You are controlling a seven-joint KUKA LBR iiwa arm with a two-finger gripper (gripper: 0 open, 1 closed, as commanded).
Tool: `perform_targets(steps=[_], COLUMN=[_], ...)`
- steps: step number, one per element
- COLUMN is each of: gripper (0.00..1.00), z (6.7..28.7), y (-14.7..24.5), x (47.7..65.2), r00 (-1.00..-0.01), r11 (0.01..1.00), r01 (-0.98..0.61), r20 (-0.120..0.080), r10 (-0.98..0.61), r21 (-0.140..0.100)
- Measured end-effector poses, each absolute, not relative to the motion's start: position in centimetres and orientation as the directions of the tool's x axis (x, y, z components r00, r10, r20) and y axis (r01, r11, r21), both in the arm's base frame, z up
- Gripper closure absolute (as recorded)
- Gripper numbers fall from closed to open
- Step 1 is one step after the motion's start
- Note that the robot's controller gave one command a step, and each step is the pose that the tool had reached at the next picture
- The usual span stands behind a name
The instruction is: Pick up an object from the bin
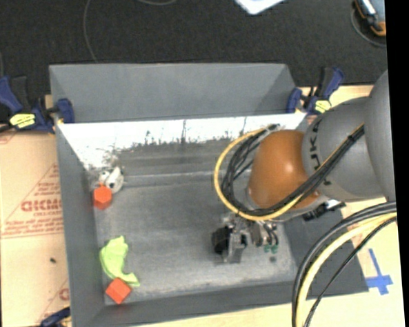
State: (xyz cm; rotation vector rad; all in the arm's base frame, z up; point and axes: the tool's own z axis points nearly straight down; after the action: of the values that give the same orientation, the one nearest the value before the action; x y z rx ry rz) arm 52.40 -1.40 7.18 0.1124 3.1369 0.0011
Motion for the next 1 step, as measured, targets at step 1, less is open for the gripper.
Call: perform_targets(steps=[1], gripper=[1.0], z=[7.25], y=[-1.39], x=[52.37], r00=[-0.997], r11=[0.997], r01=[0.071], r20=[-0.003], r10=[0.071], r21=[0.001])
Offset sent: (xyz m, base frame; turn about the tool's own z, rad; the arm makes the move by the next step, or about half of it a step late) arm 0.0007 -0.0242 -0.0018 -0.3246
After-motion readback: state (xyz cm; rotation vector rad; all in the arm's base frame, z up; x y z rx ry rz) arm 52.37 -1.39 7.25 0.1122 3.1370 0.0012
